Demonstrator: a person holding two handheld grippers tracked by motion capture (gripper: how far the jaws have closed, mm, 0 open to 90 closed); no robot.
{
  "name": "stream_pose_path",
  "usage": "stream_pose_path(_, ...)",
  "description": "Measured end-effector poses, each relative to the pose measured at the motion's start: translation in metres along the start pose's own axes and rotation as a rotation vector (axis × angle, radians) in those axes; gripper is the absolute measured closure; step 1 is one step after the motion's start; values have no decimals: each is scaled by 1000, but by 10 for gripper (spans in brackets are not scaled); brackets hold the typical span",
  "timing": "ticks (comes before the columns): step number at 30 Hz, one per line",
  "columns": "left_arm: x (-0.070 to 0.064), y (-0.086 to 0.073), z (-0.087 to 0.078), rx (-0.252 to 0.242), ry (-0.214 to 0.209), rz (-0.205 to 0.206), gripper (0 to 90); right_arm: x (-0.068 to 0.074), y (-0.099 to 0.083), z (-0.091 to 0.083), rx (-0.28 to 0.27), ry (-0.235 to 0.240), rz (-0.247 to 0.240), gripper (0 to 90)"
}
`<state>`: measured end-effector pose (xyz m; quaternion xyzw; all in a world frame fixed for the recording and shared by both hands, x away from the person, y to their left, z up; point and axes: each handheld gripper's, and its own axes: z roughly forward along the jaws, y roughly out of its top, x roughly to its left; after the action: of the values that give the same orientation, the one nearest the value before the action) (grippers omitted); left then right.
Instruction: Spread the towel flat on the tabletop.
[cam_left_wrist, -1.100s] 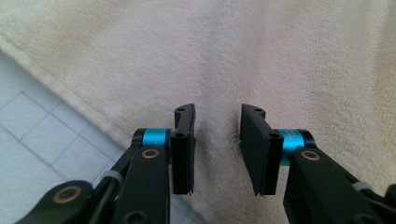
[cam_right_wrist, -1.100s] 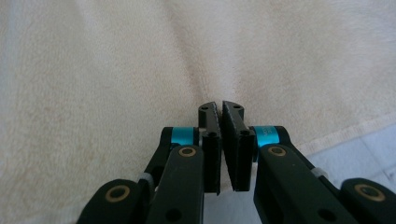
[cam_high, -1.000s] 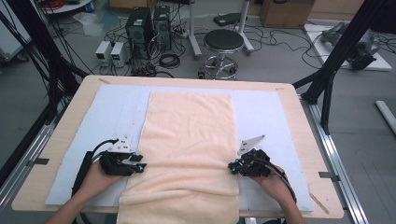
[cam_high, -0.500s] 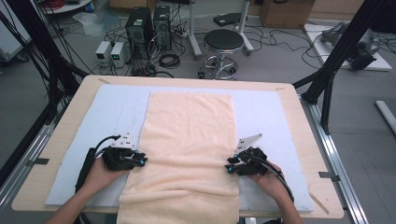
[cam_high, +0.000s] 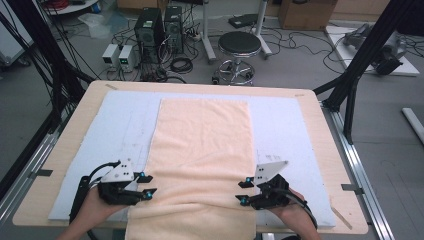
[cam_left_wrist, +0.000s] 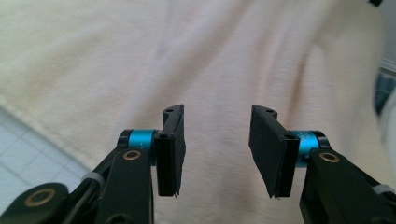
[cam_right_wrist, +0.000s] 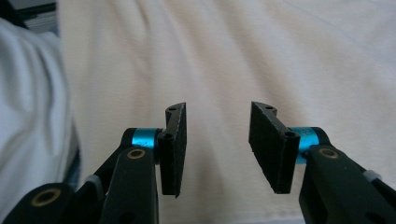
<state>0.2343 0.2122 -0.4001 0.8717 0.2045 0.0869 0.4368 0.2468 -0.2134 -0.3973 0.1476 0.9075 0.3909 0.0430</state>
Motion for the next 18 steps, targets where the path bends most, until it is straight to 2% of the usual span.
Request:
stream_pose_path(2, -8, -1, -2, -4, -30, 12, 548, 8, 1, 1, 5, 21, -21, 550)
stream_pose_path(5, -12, -3, 1, 18, -62, 24, 538, 14, 0, 9, 62, 25, -39, 557)
stream_pose_path(6, -11, -4, 5, 28, -67, 25, 550, 14, -1, 14, 89, 18, -46, 605)
stream_pose_path(7, -10, -5, 8, 51, -74, 26, 599, 13, -2, 19, 116, 15, -48, 685)
stream_pose_path(9, -7, -8, 17, 105, -74, 52, 682, 8, -2, 25, 148, 9, -31, 786)
stream_pose_path(10, -4, -10, 21, 129, -66, 47, 692, 4, -1, 26, 143, 10, -17, 795)
stream_pose_path(12, 2, -12, 26, 155, -65, 35, 686, -10, 2, 25, 107, 12, 56, 802)
stream_pose_path(13, 4, -13, 28, 168, -52, 39, 678, -16, 2, 25, 103, 10, 76, 801)
stream_pose_path(14, 6, -15, 30, 172, -42, 34, 662, -22, 3, 26, 107, 1, 101, 799)
stream_pose_path(15, 8, -15, 30, 163, -50, 25, 655, -27, 4, 27, 119, -14, 106, 794)
stream_pose_path(18, 10, -14, 29, 161, -29, 18, 627, -34, 4, 37, 168, -25, 98, 725)
